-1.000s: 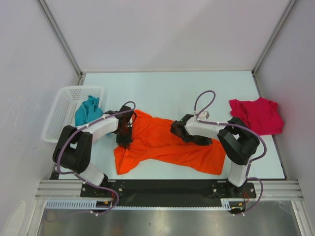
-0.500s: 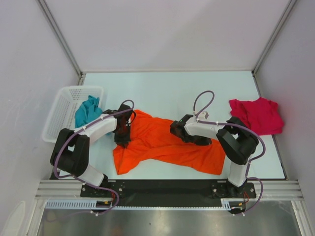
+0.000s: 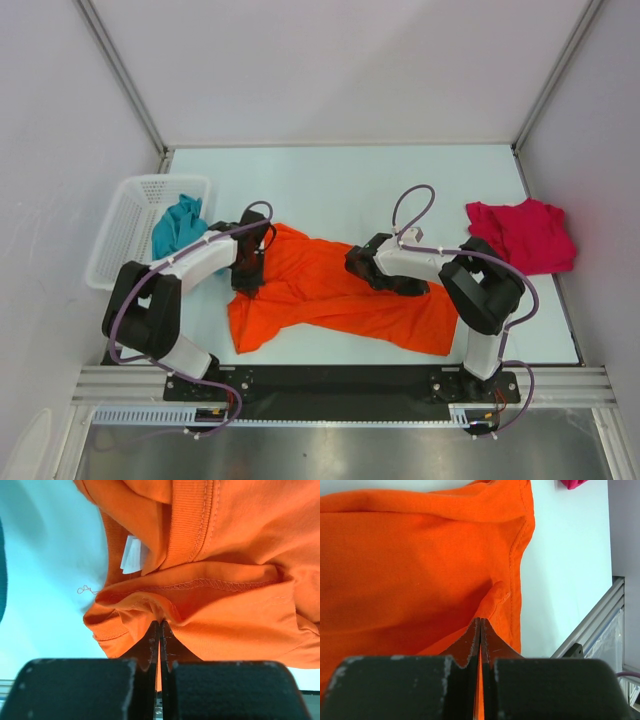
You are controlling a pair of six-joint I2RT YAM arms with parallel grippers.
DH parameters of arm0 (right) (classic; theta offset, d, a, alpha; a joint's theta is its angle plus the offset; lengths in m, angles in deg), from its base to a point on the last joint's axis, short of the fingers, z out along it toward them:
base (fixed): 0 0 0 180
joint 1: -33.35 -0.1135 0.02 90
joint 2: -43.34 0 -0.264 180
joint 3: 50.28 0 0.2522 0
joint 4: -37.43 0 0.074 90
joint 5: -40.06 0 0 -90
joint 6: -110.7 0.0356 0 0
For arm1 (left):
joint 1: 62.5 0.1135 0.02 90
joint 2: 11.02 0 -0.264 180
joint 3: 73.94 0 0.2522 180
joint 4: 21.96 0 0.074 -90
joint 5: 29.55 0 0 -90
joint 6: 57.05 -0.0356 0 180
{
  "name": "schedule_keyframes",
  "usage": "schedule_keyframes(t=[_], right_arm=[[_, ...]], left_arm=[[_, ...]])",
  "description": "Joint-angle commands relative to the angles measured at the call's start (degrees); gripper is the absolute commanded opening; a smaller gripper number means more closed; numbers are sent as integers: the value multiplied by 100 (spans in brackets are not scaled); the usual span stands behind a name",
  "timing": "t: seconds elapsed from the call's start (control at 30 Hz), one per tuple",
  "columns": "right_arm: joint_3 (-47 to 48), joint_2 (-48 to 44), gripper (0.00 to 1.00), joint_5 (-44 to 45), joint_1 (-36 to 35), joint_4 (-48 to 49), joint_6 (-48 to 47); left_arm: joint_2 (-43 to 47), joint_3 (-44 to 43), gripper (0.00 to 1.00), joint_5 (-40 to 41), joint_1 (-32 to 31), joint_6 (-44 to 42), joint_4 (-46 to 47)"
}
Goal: Fold and stack the t-shirts
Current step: Fold the flattened tshirt in 1/3 of the way
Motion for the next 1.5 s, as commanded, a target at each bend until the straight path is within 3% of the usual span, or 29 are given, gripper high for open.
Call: schedule_keyframes(t=[0.0, 0.6, 1.47], right_arm=[[82, 37, 0, 218, -15, 23, 90], [196, 230, 0, 200, 38, 243, -94], [47, 187, 0, 227, 205, 331, -147]], left_arm=[[108, -310, 0, 282, -26, 0, 2], [-523, -1550, 0, 985, -26, -149, -280], [-1790, -2736, 0, 1074, -26, -369, -113]])
